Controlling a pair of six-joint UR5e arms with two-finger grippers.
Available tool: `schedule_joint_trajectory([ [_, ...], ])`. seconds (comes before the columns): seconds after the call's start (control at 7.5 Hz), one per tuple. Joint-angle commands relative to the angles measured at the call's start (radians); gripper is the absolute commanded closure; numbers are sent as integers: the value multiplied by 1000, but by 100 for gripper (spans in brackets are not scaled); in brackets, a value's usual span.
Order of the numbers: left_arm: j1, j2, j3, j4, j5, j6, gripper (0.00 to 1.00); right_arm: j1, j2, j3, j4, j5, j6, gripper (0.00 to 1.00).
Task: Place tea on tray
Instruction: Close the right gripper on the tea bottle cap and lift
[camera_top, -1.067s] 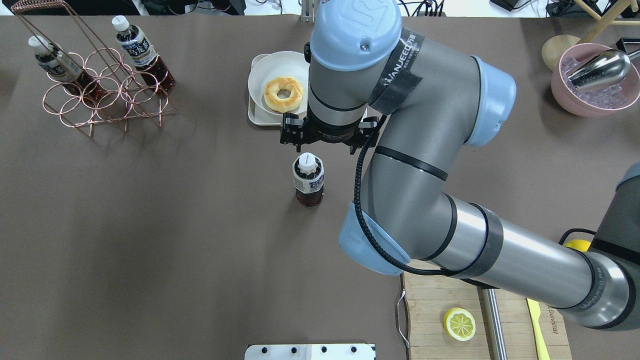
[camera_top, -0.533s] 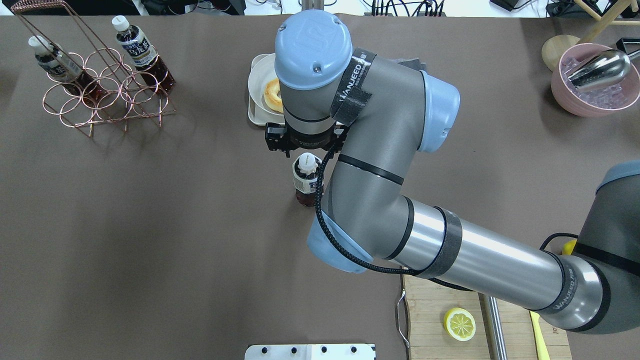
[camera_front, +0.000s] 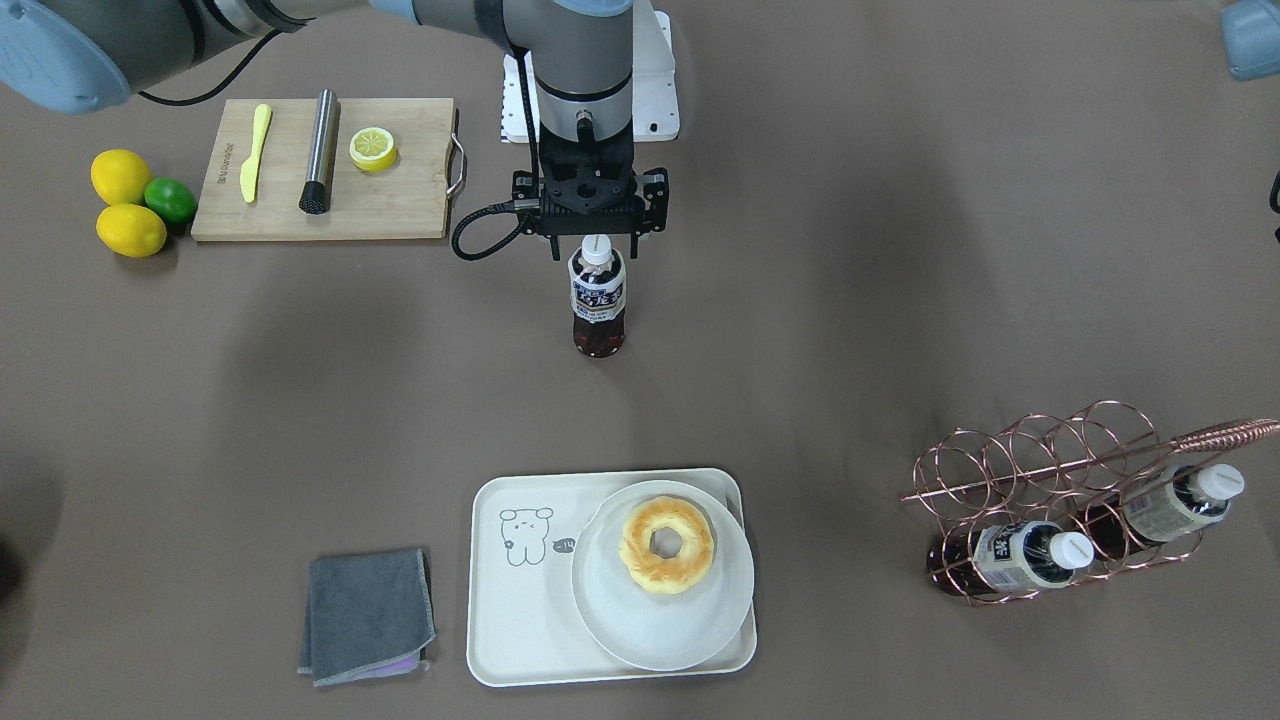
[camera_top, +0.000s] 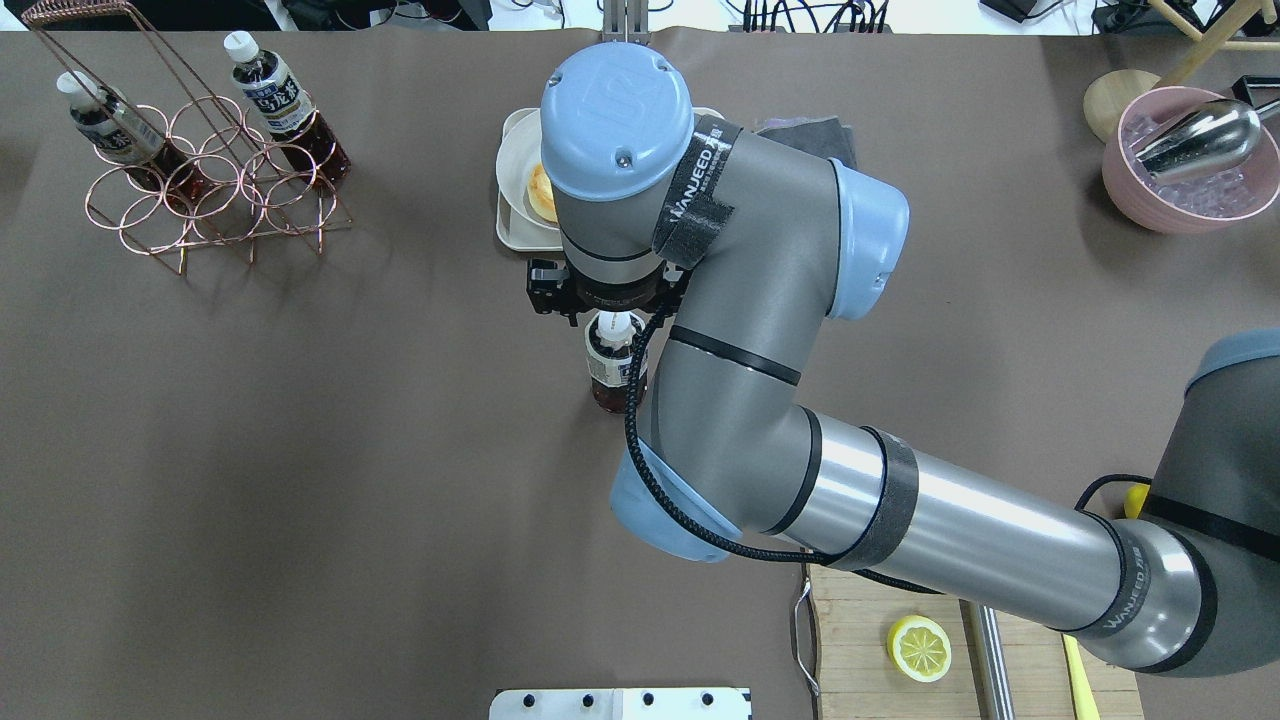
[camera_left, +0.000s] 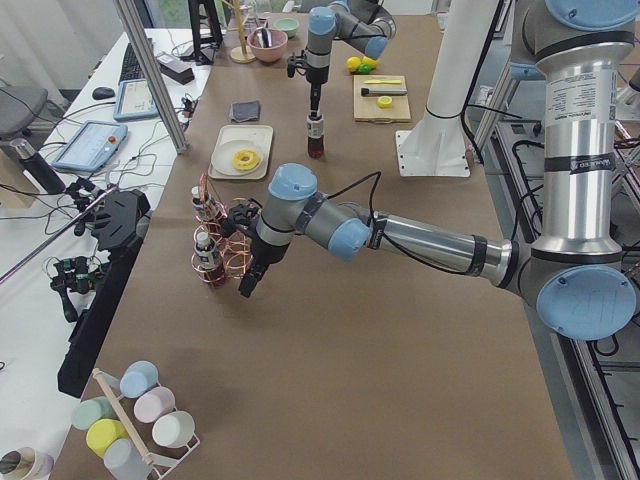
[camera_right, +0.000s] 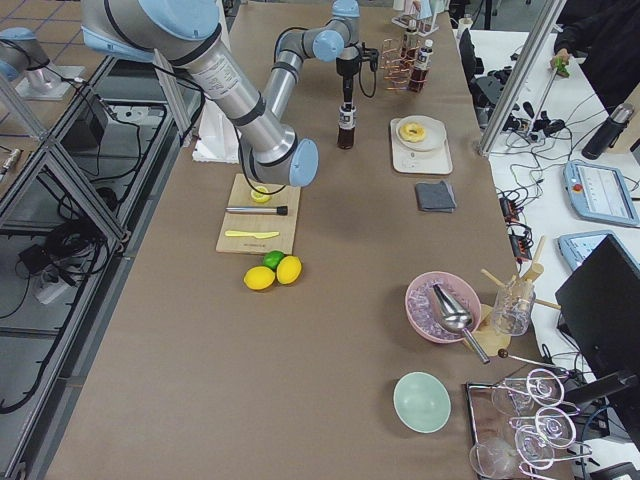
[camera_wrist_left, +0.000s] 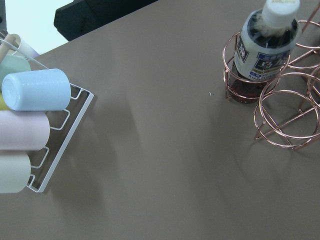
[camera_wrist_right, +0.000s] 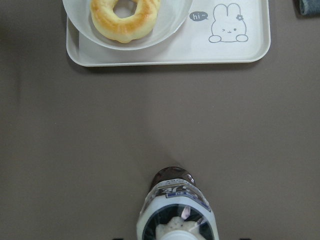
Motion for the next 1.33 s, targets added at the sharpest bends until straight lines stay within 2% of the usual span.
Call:
schedule_joint_trajectory([
  [0.0, 0, 0, 1, 0, 0, 0, 2, 2, 0, 5, -2, -9, -1, 74],
  [0.13, 0, 0, 1, 0, 0, 0, 2, 2, -2, 7, -2, -13, 0, 100],
  [0.53, 0, 0, 1, 0, 0, 0, 2, 22, 6, 21, -4, -14, -1, 100],
  [0.93, 0, -2, -1, -2, -2, -3, 2, 146, 18, 32, -29, 79, -38, 100],
  [1.2, 0, -9, -2, -2, -2, -5, 2, 253, 33, -48, -22, 154, -129, 100],
])
